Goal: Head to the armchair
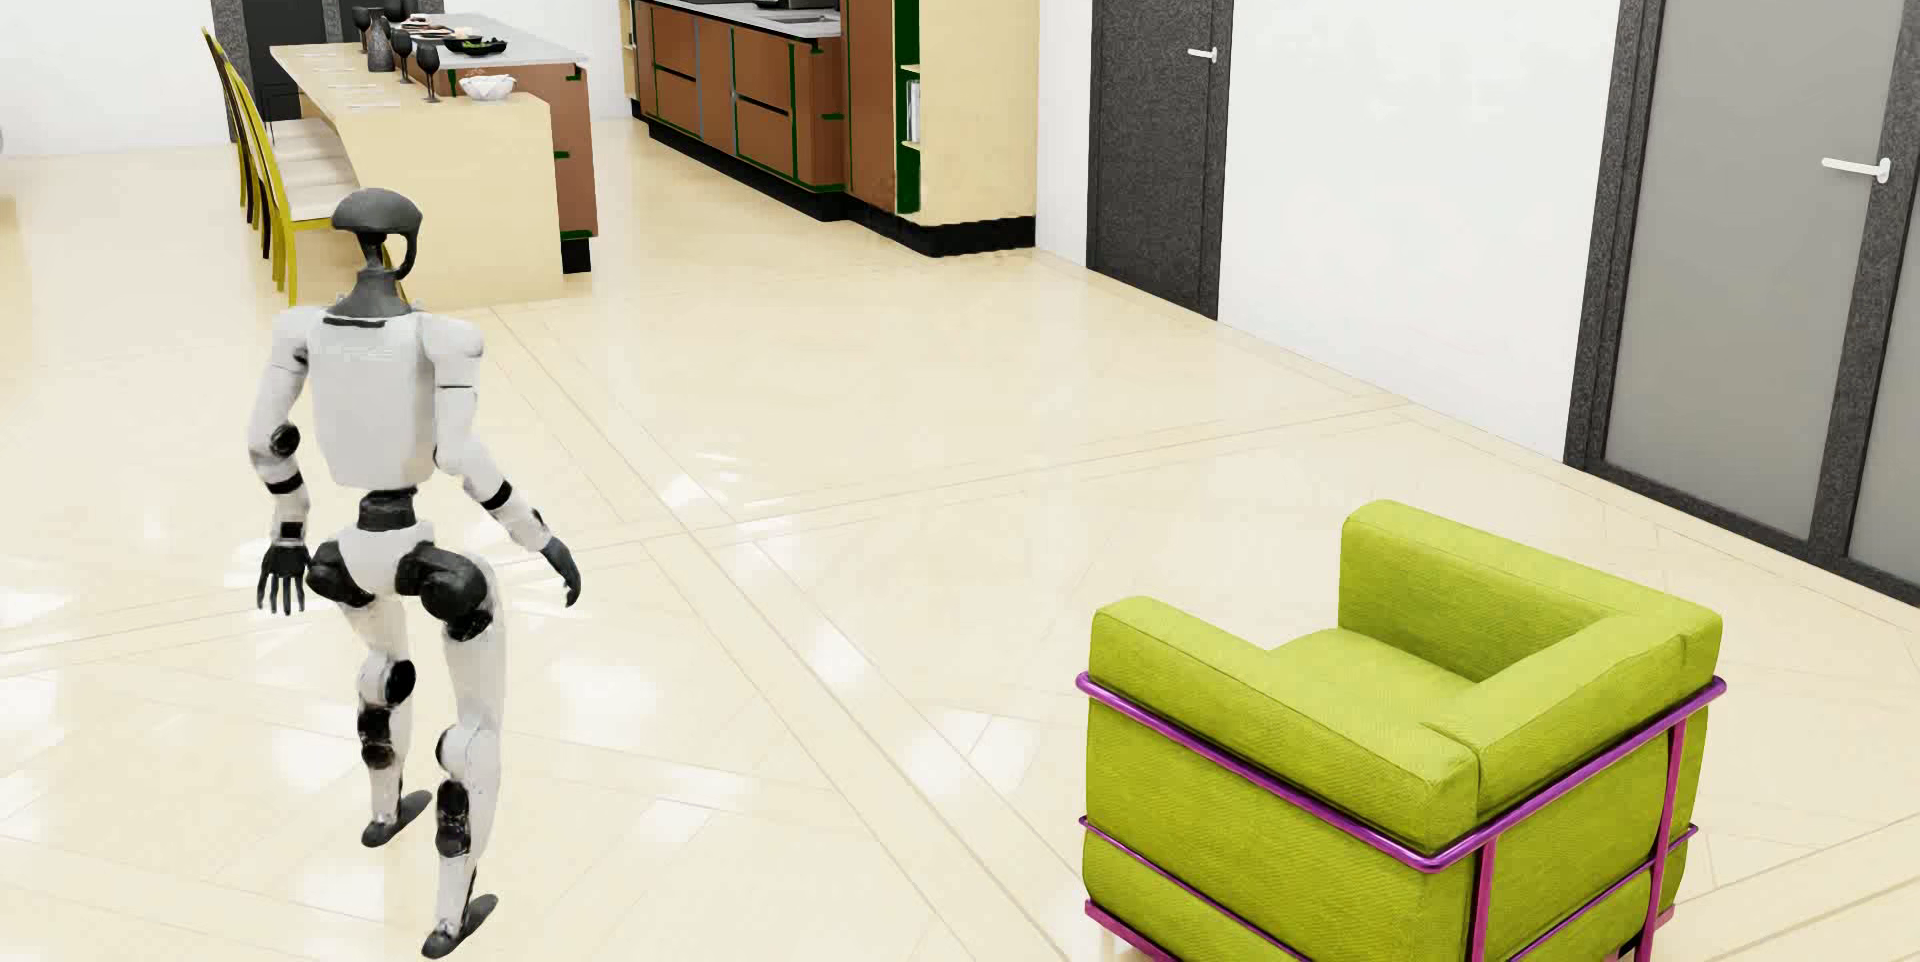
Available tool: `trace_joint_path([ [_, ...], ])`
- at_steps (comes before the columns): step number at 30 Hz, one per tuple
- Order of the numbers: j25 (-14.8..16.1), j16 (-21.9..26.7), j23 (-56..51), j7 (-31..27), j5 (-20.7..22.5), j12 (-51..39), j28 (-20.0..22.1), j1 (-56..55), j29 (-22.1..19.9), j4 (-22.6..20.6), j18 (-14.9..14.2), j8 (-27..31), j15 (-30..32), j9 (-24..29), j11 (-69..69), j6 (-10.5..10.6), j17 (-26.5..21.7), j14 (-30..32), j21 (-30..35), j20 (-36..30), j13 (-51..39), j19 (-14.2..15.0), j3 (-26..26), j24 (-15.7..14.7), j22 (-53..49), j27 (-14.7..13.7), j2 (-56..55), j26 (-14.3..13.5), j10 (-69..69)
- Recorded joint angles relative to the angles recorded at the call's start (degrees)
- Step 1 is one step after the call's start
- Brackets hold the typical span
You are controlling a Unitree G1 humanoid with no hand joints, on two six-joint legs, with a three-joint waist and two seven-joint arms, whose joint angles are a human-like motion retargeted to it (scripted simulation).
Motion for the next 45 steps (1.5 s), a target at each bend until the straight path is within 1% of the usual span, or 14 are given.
trace_joint_path([
  [3,0.64,-1.26,1.41,4.91,-3.81,-2.21,2.1,3.53,0.24,-1.39,2.71,2.64,1.33,0.08,7.54,-0.82,-0.69,-3.76,-0.05,1.1,1.66,1.53,-0.32,0.95,-0.6,1.48,-0.42,0.57,3.24],
  [7,0.71,-0.8,2.57,11.15,-6.18,-7.68,3.2,10.16,2.58,-3.13,4.04,8.83,19.47,0.99,35.87,-2.65,-0.51,-9.1,0.91,-0.8,5.16,3.81,-1.21,4.99,-3.12,3.26,-14.1,-1.25,2.99],
  [10,0.59,1.53,2.61,15.74,-12.51,-11.49,3.86,15.51,4.09,-3.04,4.61,1.04,18.87,1.42,44.66,-4.03,0.09,-12.3,1.49,-1.21,7.14,1.56,-2.43,5.01,-7.51,3.61,-24.34,-3.05,1.81],
  [18,2.77,2.57,2.27,24.99,-9.49,-20.32,4.65,28.56,2.13,-4.45,2.29,-22.61,18.57,-0.26,2.42,-4.23,2.04,-20.77,-3.57,-2.03,10.79,8.04,-5.25,1.09,-17.62,5.53,-29.2,-5.05,-2.78],
  [19,2.54,2.23,2.72,25.32,-8.76,-21.64,4.7,30.1,2.58,-4.37,1.36,-23.31,19.54,-0.44,0.79,-4.03,2.44,-21.2,-3.42,-3.05,11.44,3.23,-5.51,0.98,-16.26,5.59,-28.21,-4.76,-2.58],
  [21,1.71,0.83,3.91,24.81,-7.49,-23.2,5.96,32.17,3.96,-3.29,-1.45,-21.89,17.25,-0.59,3.86,-3.54,3.0,-19.45,-2.74,-4.78,12.5,-9.47,-5.96,1.0,-11.46,5.67,-26.71,-3.8,1.41],
  [22,1.17,-0.07,4.66,23.61,-6.85,-23.09,6.72,31.89,4.5,-2.26,-2.3,-21.04,15.75,-0.57,5.36,-3.31,3.28,-15.95,-2.37,-5.18,12.6,-10.96,-6.12,0.69,-8.24,5.85,-25.56,-3.04,5.73],
  [25,-0.83,-0.8,5.62,17.37,-4.87,-21.13,3.11,24.08,6.75,1.58,-5.04,-19.32,10.98,-0.26,5.76,-2.59,3.46,2.79,-0.46,-8.07,11.45,-9.17,-5.88,0.25,1.83,4.95,-19.94,-1.41,27.42],
  [29,-2.37,-0.36,2.86,13.8,-1.87,-14.69,-0.39,7.65,4.71,5.63,-1.78,-15.06,7.94,0.29,1.58,-1.18,1.14,1.76,1.66,-6.67,6.39,-5.57,-3.25,-1.57,6.67,2.33,-11.74,-0.23,47.77],
  [33,0.22,0.11,-2.36,11.56,-1.03,-6.5,2.23,-3.66,0.45,5.31,-1.02,-9.93,3.94,0.08,-0.83,-0.51,0.22,-0.96,0.27,-2.34,3.12,-1.91,-0.73,-3.92,5.0,-1.05,-5.07,-0.25,29.95],
  [36,1.71,0.22,-5.62,6.24,-2.28,-2.25,1.51,-2.03,0.52,1.41,-0.18,-6.24,0.29,-0.43,-1.71,-0.34,-1.29,0.18,1.87,-0.23,2.67,1.07,0.61,-2.65,2.51,-2.51,0.08,0.5,-2.42],
  [38,1.77,-0.99,-6.97,3.66,-5.17,-0.71,1.31,-0.02,1.02,-1.48,1.27,-3.7,-1.3,-0.31,2.12,-0.8,-2.86,5.46,2.57,0.31,3.42,3.13,0.86,-0.64,0.75,-2.07,2.36,0.72,-6.09],
  [42,4.03,-2.48,-5.56,8.5,-11.56,-6.38,1.55,4.38,-4.2,-4.75,3.91,1.78,19.85,1.34,37.04,-3.12,-0.22,-4.58,-1.0,-2.15,7.59,-1.73,-1.0,3.33,1.56,0.92,-10.87,1.04,4.68],
  [45,1.15,-1.72,-0.38,11.99,-16.57,-12.77,2.32,12.41,2.84,-6.98,4.91,-2.23,20.26,1.44,49.69,-4.36,-0.36,-8.89,2.96,-4.01,9.0,-4.58,-3.28,4.61,-1.6,3.47,-22.9,-1.26,1.18],
])
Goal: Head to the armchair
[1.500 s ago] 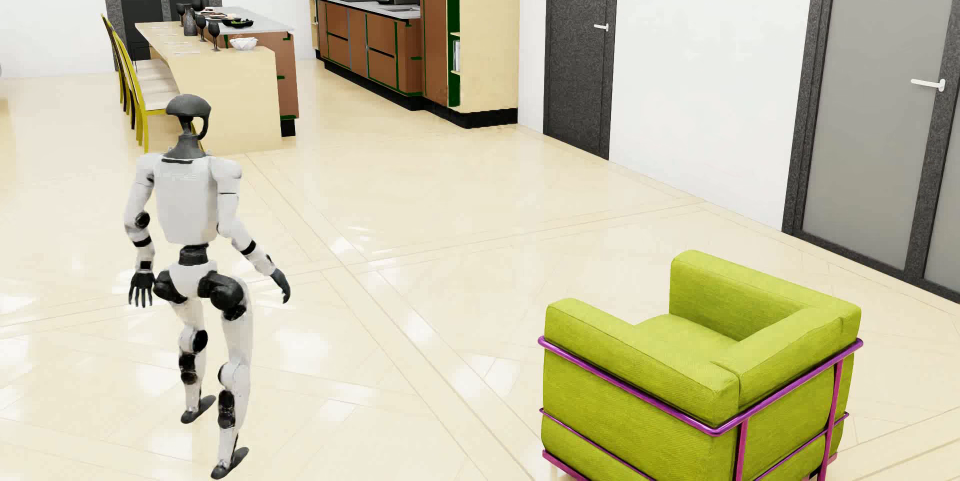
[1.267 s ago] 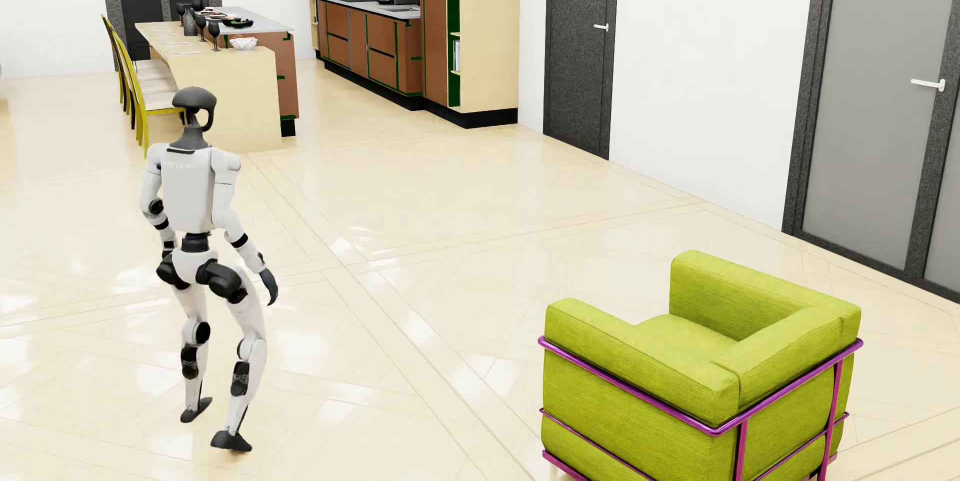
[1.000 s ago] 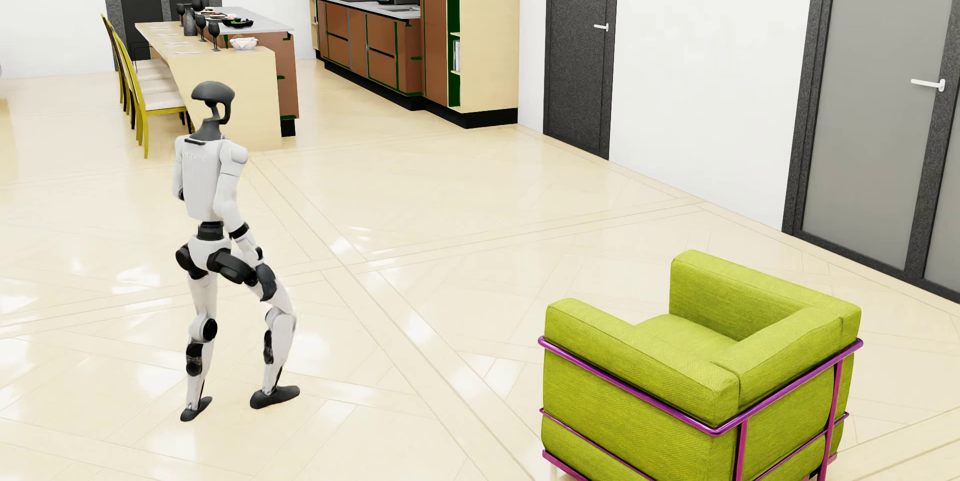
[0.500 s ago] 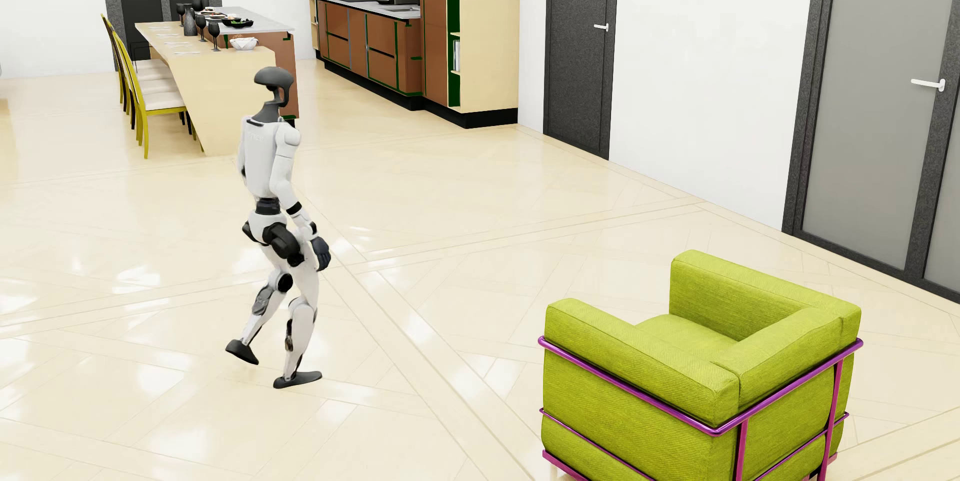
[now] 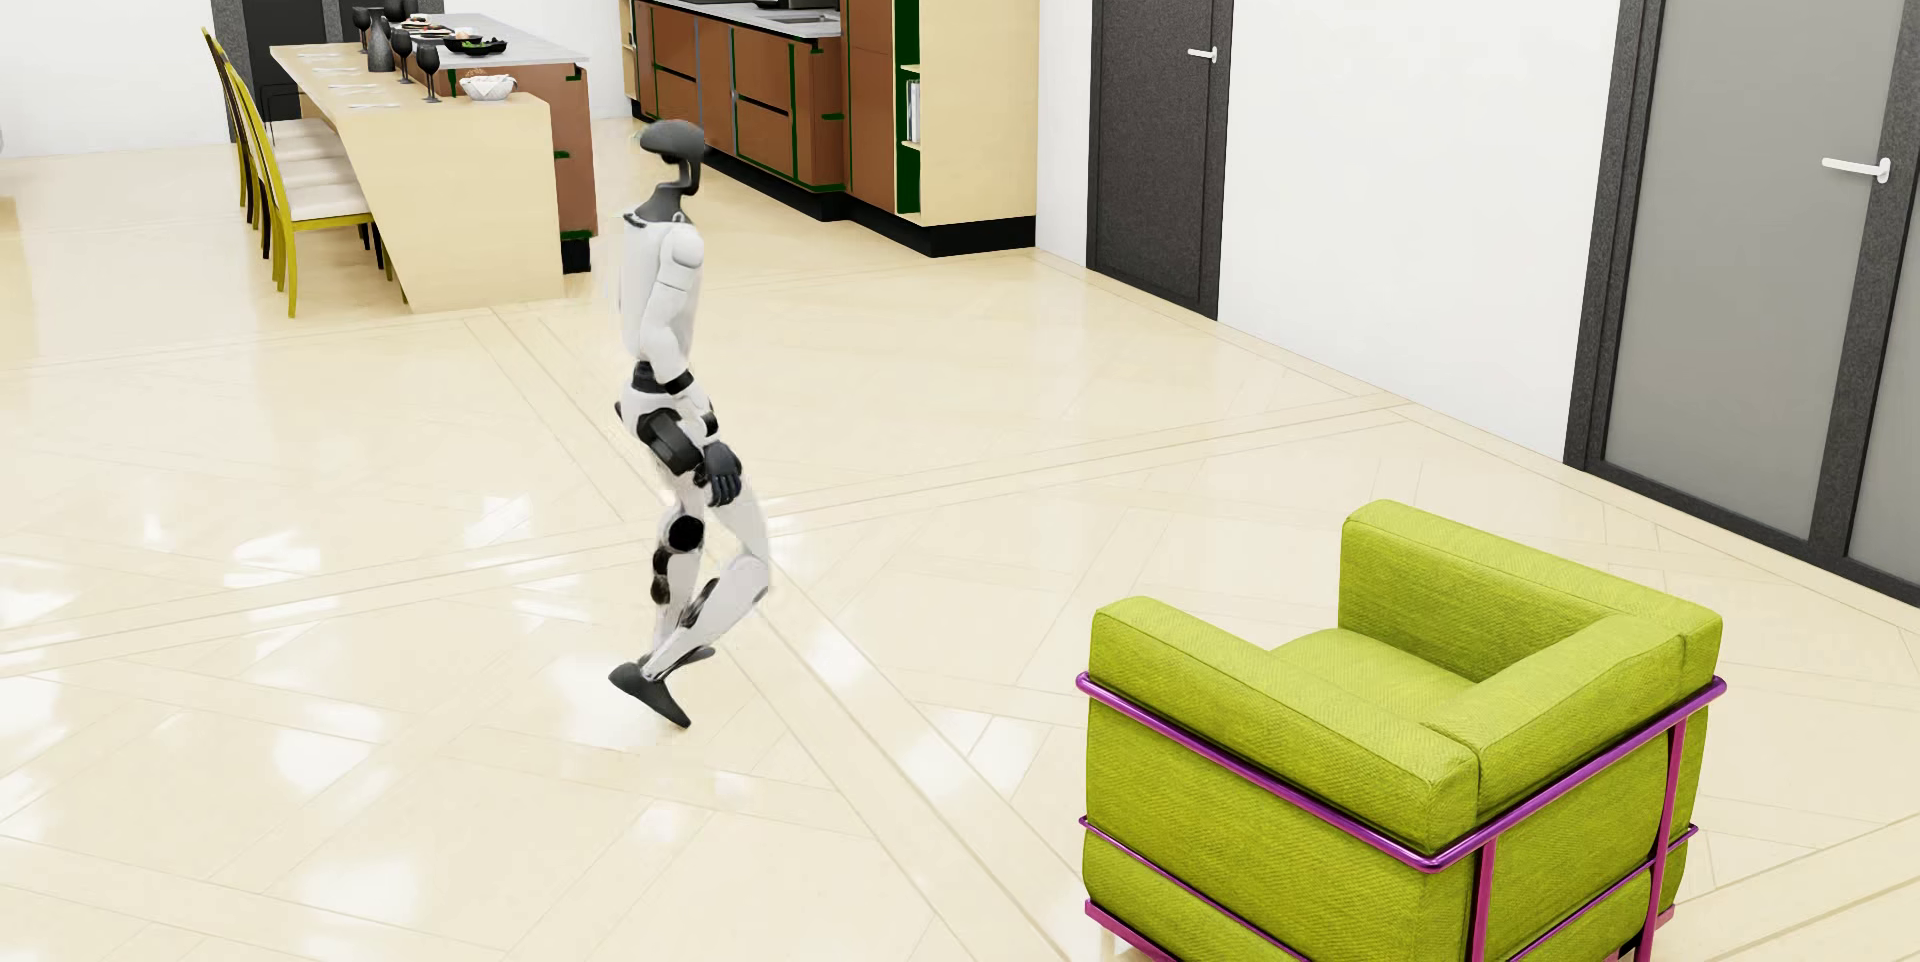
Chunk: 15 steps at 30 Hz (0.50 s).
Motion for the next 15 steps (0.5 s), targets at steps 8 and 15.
trace_joint_path([
  [8,2.01,2.88,1.78,9.26,9.43,-12.8,4.63,15.99,-0.26,-3.94,-0.56,-25.7,-0.96,-2.09,-47.29,0.14,4.91,-11.27,-7.36,-0.58,5.67,-1.35,-2.95,-1.37,-12.29,2.76,-4.58,-3.93,-3.74],
  [15,-0.36,2.66,1.58,7.83,13.76,-10.98,-2.93,3.12,1.26,6.35,-10.64,-17.99,-11.57,-1.65,-44.94,2.01,5.94,11.42,-6.64,-8.01,3.22,-8.38,-4.55,-2.29,4.3,1.12,7.27,0.46,41.87],
])
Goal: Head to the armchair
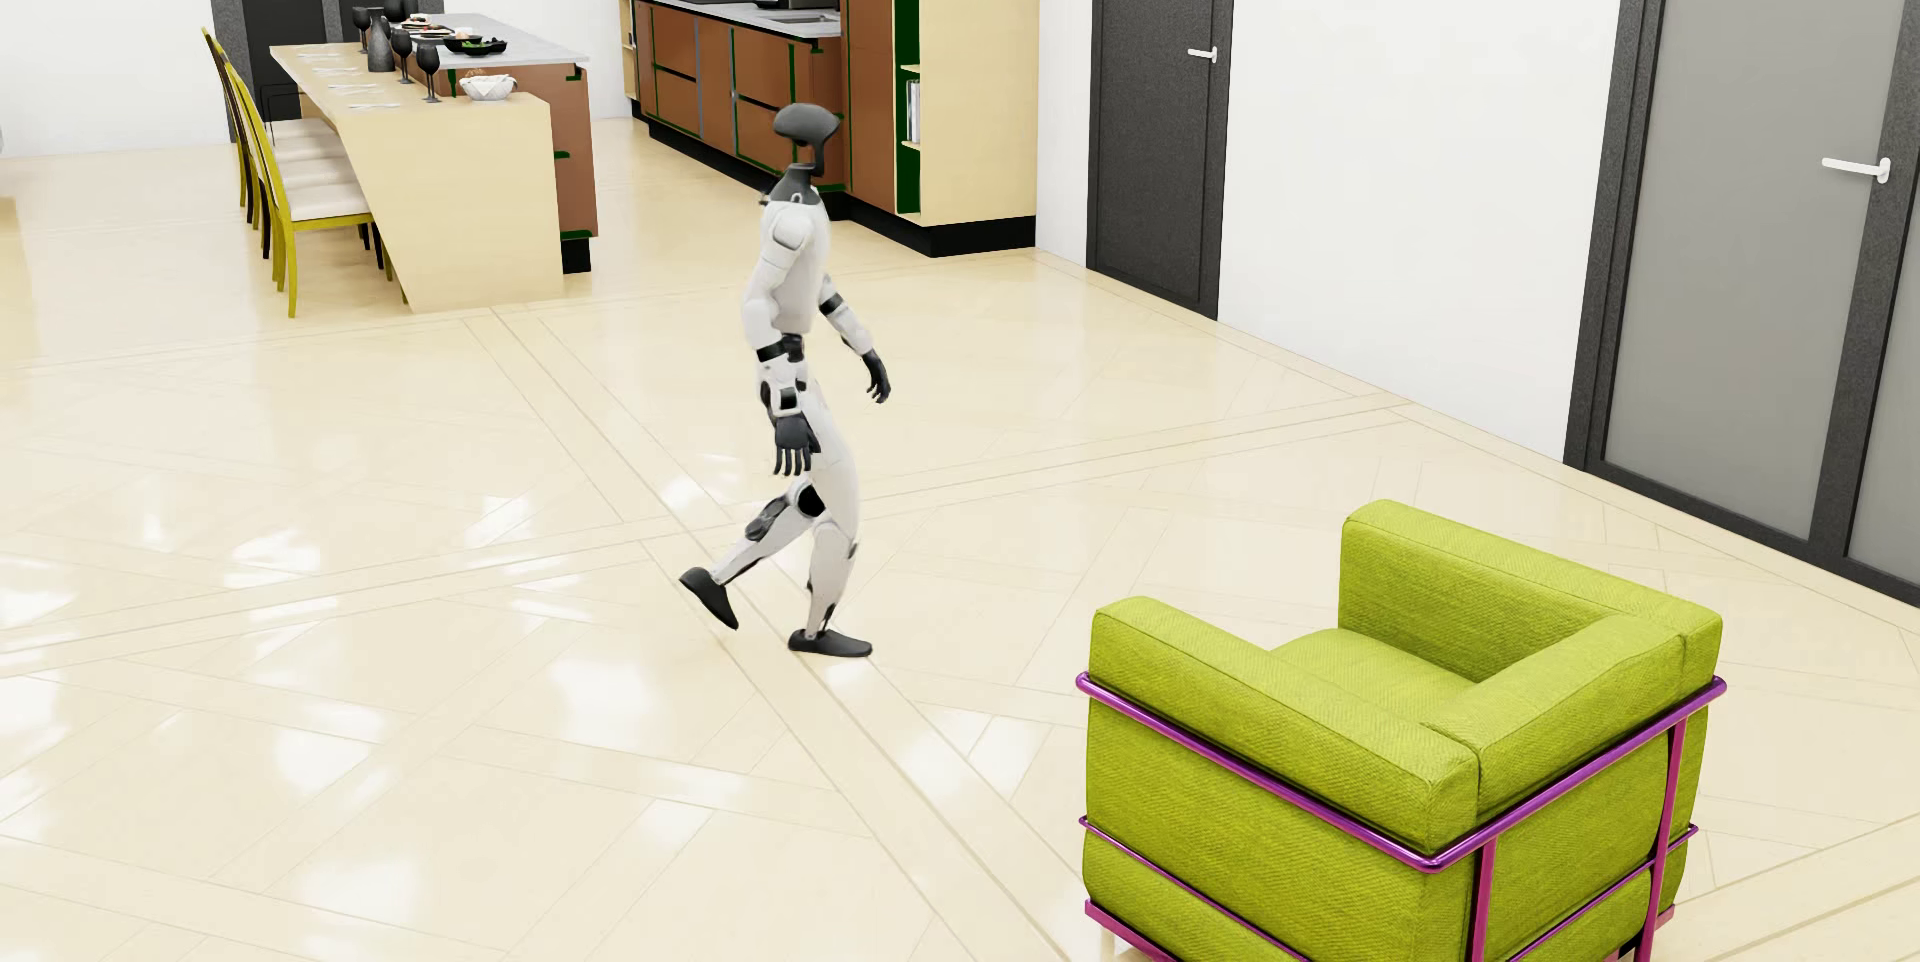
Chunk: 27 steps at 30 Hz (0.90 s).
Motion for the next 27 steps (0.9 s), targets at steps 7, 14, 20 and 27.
trace_joint_path([
  [7,-0.9,-2.57,-7.07,-9.46,5.71,17.99,3.08,-16.89,-4.64,11.62,5.38,24.67,-4.23,0.1,0.63,2.57,-4.27,-2.84,8.42,6.51,-11.41,8.93,5.53,-7.0,3.61,-8.65,7.54,1.28,-16.0],
  [14,1.57,-6.4,-15.07,-18.71,-0.41,18.97,3.25,-9.63,-6.01,4.49,-0.2,45.51,-10.75,0.71,8.77,3.47,-6.81,-9.13,17.7,4.74,-13.45,19.57,7.4,-3.96,1.66,-12.1,5.57,1.16,-38.77],
  [20,-1.36,-0.78,-12.4,2.53,-14.67,16.81,9.24,-1.38,0.52,-0.49,6.86,10.7,-6.43,-0.01,15.14,0.66,-8.88,-10.52,23.36,4.76,-9.58,17.96,6.95,-0.62,-10.74,-12.51,0.79,-1.89,-44.72],
  [27,-0.34,-5.82,-15.73,16.85,-6.79,25.59,13.36,-4.11,-2.86,6.91,8.29,-2.86,-7.08,-0.17,-4.69,-0.51,-6.62,-8.74,23.7,17.85,-10.49,11.05,8.72,0.65,-28.38,-11.9,10.82,-7.25,-28.91],
])
